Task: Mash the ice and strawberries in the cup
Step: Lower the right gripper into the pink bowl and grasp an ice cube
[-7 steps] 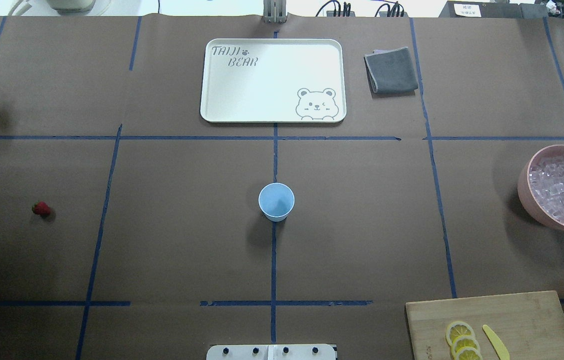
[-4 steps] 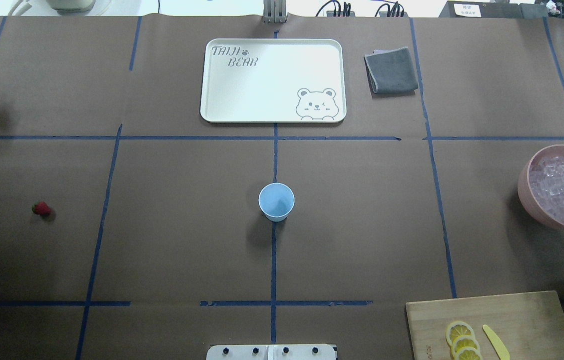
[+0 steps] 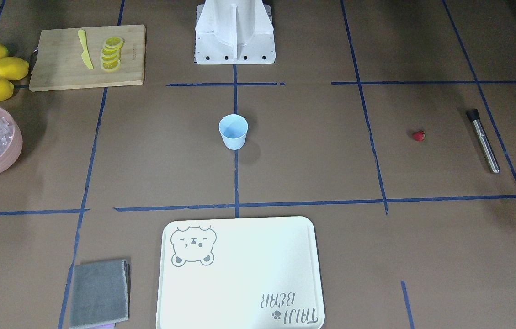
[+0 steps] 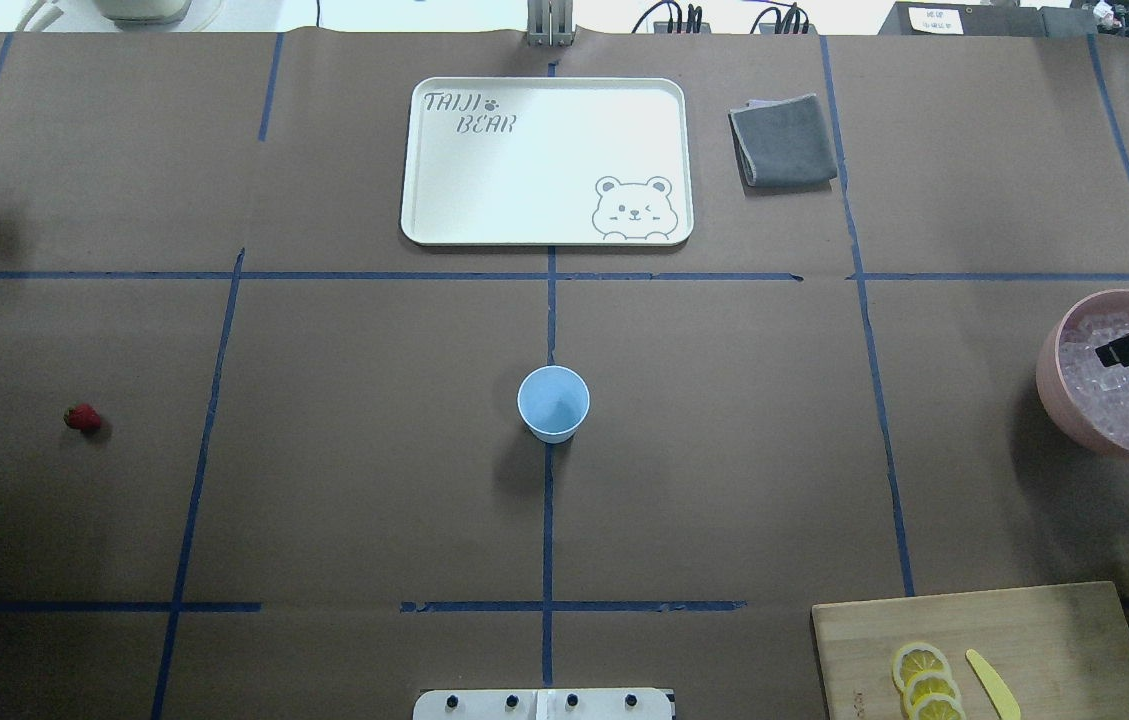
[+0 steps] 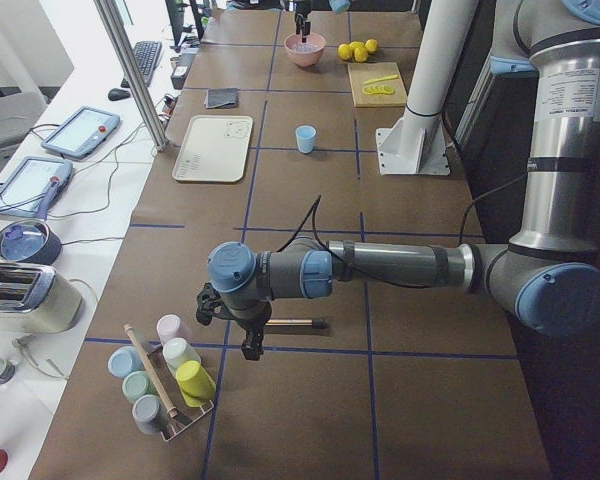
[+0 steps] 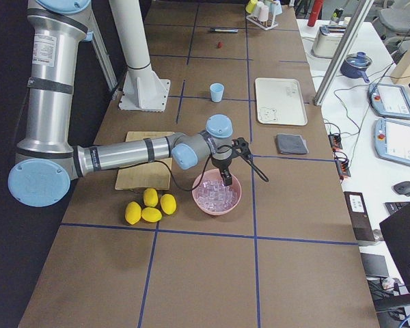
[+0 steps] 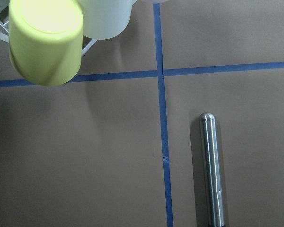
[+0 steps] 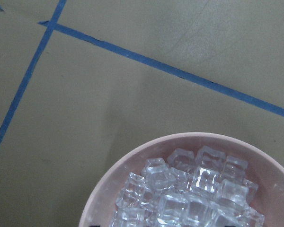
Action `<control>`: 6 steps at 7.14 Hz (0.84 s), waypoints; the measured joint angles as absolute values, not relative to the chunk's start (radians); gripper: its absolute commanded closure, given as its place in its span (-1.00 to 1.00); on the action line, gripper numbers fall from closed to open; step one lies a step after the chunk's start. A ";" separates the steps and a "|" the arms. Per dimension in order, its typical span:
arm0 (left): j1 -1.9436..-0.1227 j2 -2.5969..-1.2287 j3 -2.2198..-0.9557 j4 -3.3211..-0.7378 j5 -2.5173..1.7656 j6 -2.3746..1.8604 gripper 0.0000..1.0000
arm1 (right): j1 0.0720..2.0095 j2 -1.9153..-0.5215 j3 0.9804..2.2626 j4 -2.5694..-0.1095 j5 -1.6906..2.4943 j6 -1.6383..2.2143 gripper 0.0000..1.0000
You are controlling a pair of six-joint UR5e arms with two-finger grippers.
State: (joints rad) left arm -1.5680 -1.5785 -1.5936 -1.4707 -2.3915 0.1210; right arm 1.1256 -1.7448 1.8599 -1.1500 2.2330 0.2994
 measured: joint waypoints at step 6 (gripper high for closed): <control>-1.563 -1.577 -1.592 -1.471 -2.391 0.122 -1.00 | 1.068 -1.747 1.797 -1.119 2.230 0.293 -0.41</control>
State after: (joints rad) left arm -1.5632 -1.5770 -1.5923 -1.4705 -2.3915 0.1216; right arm 1.0682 -1.7474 1.7973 -1.1186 2.2301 0.2930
